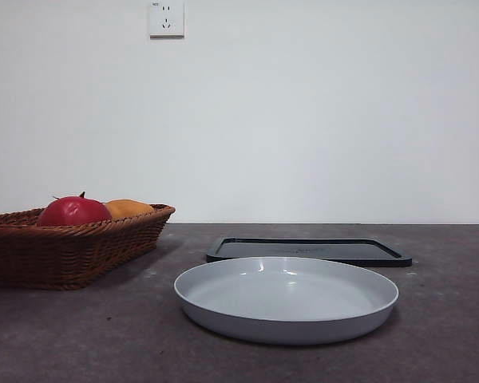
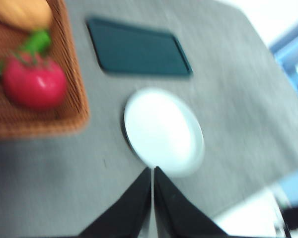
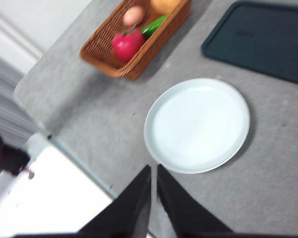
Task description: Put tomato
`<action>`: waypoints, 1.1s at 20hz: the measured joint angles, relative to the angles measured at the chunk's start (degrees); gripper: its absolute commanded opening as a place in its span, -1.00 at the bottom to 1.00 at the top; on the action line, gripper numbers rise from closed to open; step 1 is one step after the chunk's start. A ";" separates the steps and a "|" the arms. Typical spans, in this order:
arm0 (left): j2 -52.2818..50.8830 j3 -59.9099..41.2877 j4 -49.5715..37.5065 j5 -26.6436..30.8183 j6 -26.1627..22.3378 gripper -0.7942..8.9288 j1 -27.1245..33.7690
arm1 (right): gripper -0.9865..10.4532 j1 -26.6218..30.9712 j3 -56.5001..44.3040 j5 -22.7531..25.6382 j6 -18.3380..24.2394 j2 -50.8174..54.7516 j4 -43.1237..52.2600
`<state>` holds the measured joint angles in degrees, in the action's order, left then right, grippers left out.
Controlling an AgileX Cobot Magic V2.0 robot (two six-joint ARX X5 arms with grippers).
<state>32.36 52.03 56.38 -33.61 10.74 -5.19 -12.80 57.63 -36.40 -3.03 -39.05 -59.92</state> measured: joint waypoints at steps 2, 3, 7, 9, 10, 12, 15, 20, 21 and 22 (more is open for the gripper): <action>0.31 0.33 3.56 -0.39 -1.95 -0.82 -0.68 | -0.81 -2.14 0.00 0.00 0.94 0.00 -1.64; 0.35 0.33 4.35 -0.44 -2.54 -0.82 -0.85 | -0.81 -3.02 0.00 0.00 1.44 0.02 -2.51; 0.48 0.33 4.35 -0.46 -3.28 -0.82 -0.90 | -0.81 -4.46 0.00 0.57 3.69 0.00 -3.32; 0.61 0.33 4.31 -0.46 -3.80 -0.72 -0.90 | -0.81 -4.46 0.00 0.59 4.28 0.00 -3.30; 0.63 0.33 4.31 -0.46 -3.82 -0.61 -0.90 | -0.78 -4.46 0.00 0.66 4.35 0.00 -3.28; 0.63 0.33 4.31 -0.46 -3.85 -0.27 -0.90 | -0.54 -4.46 0.00 1.29 4.59 0.00 -3.23; 0.63 0.33 4.24 -0.39 -3.91 -0.05 -0.90 | -0.17 -4.46 0.00 2.21 4.70 0.00 -3.21; 0.66 0.33 3.76 4.00 -4.02 0.09 -0.94 | 0.01 -4.46 0.00 3.54 4.72 0.00 -2.69; 0.79 0.33 3.21 4.90 -4.02 0.09 -0.94 | 0.02 -4.46 0.00 4.09 4.72 -0.15 -2.69; 1.14 0.33 2.51 5.20 -4.02 0.09 -0.94 | 0.02 -4.46 0.00 4.63 4.72 -0.42 -2.71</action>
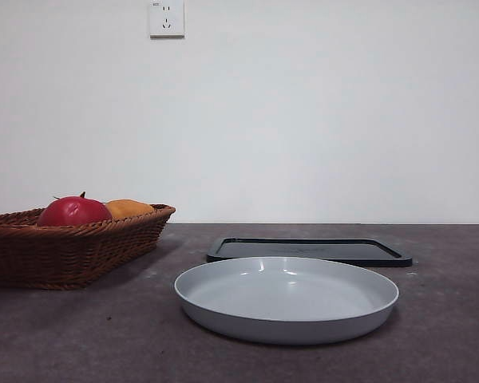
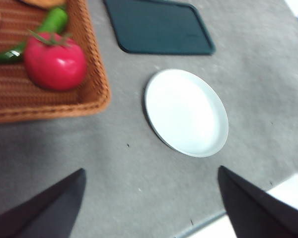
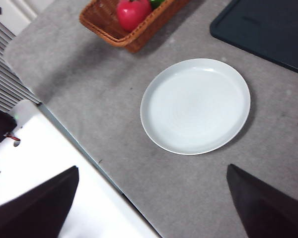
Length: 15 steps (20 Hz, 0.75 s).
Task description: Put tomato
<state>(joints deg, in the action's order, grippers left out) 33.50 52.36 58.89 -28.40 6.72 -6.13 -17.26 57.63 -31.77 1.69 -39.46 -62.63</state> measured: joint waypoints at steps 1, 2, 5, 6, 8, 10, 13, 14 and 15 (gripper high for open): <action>0.46 0.00 -0.74 0.00 0.00 0.09 0.00 | 0.02 0.00 0.00 0.26 0.00 -0.09 0.02; 1.27 0.00 -1.20 0.02 0.00 0.09 0.00 | 0.02 0.00 0.00 0.31 0.00 -0.35 0.02; 4.63 0.00 -3.13 1.09 0.00 0.09 0.00 | 0.02 0.00 0.00 0.31 0.00 -0.94 0.04; 6.36 0.00 -5.27 1.62 0.00 0.09 0.00 | 0.02 0.00 0.00 0.28 0.00 -1.09 0.04; 10.01 0.00 -10.32 2.64 0.00 0.09 0.00 | 0.02 0.00 0.00 0.28 0.00 -1.27 0.04; 14.40 0.00 -15.96 4.31 -0.02 0.13 0.00 | 0.02 0.00 0.00 0.31 0.00 -1.29 0.04; 21.11 0.00 -23.12 5.70 -0.02 0.13 -0.50 | 0.02 0.00 0.00 0.31 0.00 -1.29 0.04; 23.71 0.00 -25.51 6.32 -0.15 0.13 -0.81 | 0.02 0.00 0.00 0.31 0.00 -1.29 0.04; 26.03 0.00 -27.52 7.34 -0.57 0.13 -1.09 | 0.02 0.00 0.00 0.28 0.00 -1.29 0.04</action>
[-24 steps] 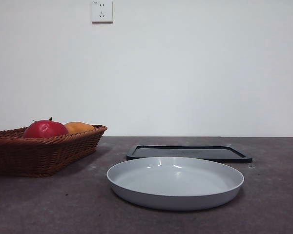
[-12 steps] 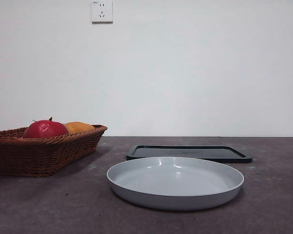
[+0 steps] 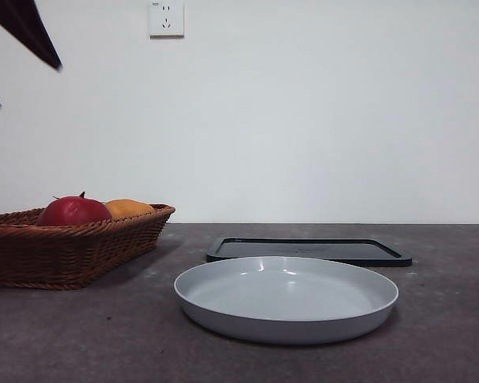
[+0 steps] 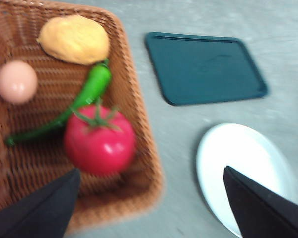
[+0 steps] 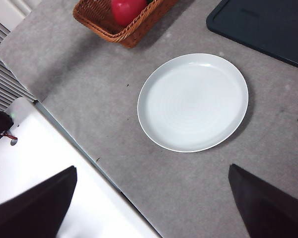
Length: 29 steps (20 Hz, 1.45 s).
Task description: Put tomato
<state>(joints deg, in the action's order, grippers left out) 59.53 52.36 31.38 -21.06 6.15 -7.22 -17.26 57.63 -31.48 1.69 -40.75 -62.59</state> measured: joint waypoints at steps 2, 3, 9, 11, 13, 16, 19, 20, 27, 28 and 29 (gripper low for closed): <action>4.17 0.02 -2.78 2.69 -1.90 0.13 -0.50 | 0.02 0.00 0.00 0.02 0.00 0.00 0.02; 6.03 0.02 -4.24 4.15 -2.78 0.13 -0.81 | 0.02 0.00 0.00 0.00 0.00 0.00 0.00; 14.84 0.02 -11.06 5.55 -5.22 0.13 -1.11 | 0.02 0.00 0.00 0.00 0.00 0.00 0.00; 17.14 0.02 -11.91 5.57 -5.25 0.13 -1.33 | 0.02 0.00 0.00 0.00 0.00 0.00 0.00; 19.52 0.02 -13.27 5.68 -5.27 0.13 -1.70 | 0.02 0.00 0.00 0.00 0.00 0.00 0.00; 22.88 0.02 -14.67 5.70 -5.42 0.13 -2.19 | 0.02 0.00 0.00 0.02 0.00 0.00 0.00; 25.22 0.02 -15.43 5.73 -5.42 0.13 -2.19 | 0.02 0.00 0.00 0.00 0.00 0.00 0.02; 25.79 0.02 -15.43 5.73 -5.42 0.13 -2.19 | 0.02 0.02 0.00 0.00 0.00 0.00 0.00; 28.26 0.04 -15.45 5.73 -5.42 0.13 -2.40 | 0.02 0.00 0.00 0.02 0.00 0.00 0.00; 28.26 0.04 -15.47 5.70 -5.42 0.10 -2.40 | 0.02 0.00 0.00 0.00 0.00 0.00 0.00; 28.26 0.04 -15.47 5.73 -5.42 0.03 -2.40 | 0.02 0.00 0.00 0.00 0.00 0.00 0.02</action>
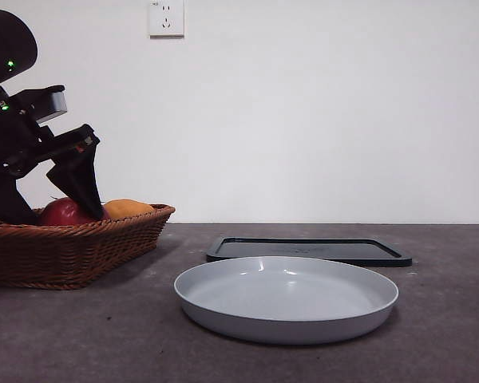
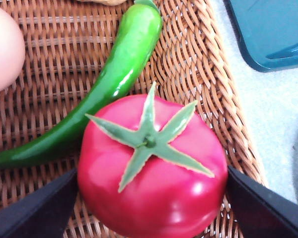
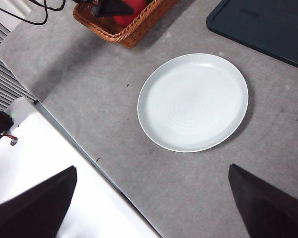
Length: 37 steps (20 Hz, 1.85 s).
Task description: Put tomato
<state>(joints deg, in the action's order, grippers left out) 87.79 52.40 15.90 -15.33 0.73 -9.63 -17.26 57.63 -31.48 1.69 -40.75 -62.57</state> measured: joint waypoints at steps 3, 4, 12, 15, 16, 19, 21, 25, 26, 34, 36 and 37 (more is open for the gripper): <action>0.00 0.04 -0.04 0.00 0.04 -0.14 0.00 | 0.02 0.00 0.00 0.02 0.00 0.00 -0.02; -0.35 0.07 0.09 0.00 0.20 -0.14 0.00 | 0.02 0.00 0.00 0.02 0.00 0.00 -0.02; -21.84 0.61 2.32 -7.45 3.23 -0.13 -9.29 | 0.02 0.00 0.00 0.02 0.00 0.00 0.02; -20.39 0.70 2.45 -7.39 2.75 -0.13 -17.77 | 0.02 0.00 0.00 0.02 0.00 0.00 0.61; -18.88 0.70 2.21 -7.02 2.32 -0.13 -20.65 | 0.02 0.00 0.00 0.02 0.00 0.00 0.68; -12.68 0.70 -0.09 -5.88 1.18 -0.13 -27.39 | 0.02 0.00 0.00 0.02 0.00 0.00 0.68; -7.76 0.70 -4.66 -4.98 0.94 -0.13 -29.94 | 0.02 0.00 0.00 0.02 0.00 0.00 0.68; 0.00 0.70 -11.85 -1.60 -0.26 -0.13 -33.31 | 0.02 0.00 0.00 0.02 0.00 0.00 0.66; 1.42 0.70 -12.41 -1.18 -0.55 -0.13 -33.73 | 0.02 0.00 0.00 0.02 0.00 0.00 0.66; 6.64 0.70 -14.45 -0.66 -3.10 -0.13 -35.47 | 0.02 0.00 0.00 0.02 0.00 0.00 0.66; 7.13 0.70 -14.10 -0.61 -4.33 -0.13 -35.56 | 0.02 0.00 0.00 0.02 0.00 0.00 0.66; 7.43 0.70 -13.81 -0.59 -4.66 -0.13 -35.56 | 0.02 0.00 0.00 0.02 0.00 0.00 0.66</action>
<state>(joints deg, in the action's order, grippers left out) 95.22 53.10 2.09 -15.92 -3.92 -45.19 -17.26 57.63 -31.46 1.69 -40.75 -61.91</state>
